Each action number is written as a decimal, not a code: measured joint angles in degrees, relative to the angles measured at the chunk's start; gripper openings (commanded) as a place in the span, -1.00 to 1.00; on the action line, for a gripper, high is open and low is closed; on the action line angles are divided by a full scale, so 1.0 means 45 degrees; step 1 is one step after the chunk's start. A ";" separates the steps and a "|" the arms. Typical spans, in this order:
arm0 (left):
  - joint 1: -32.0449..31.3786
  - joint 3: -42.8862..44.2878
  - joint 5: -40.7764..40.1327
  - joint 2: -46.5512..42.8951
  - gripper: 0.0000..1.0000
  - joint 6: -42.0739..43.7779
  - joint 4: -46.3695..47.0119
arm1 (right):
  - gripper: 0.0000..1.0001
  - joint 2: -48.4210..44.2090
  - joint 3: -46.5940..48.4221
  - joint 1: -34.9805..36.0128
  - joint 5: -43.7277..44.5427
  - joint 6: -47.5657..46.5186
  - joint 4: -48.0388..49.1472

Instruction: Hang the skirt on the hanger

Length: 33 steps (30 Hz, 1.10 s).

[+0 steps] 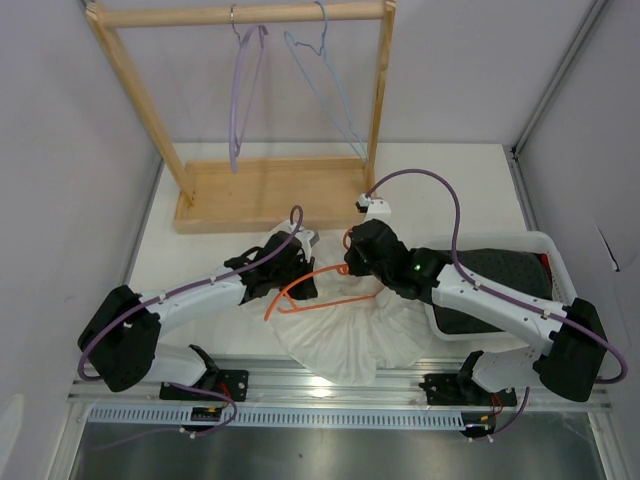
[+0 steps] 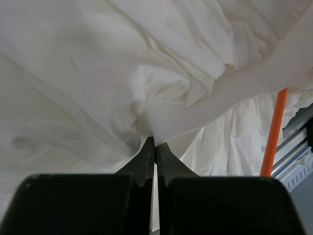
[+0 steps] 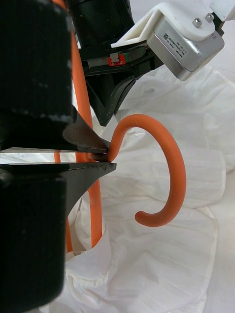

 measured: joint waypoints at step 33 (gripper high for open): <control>0.1588 -0.0267 0.0267 -0.3502 -1.00 0.0136 -0.2506 | -1.00 0.0408 -0.0379 -0.0398 0.3886 0.0243 0.1603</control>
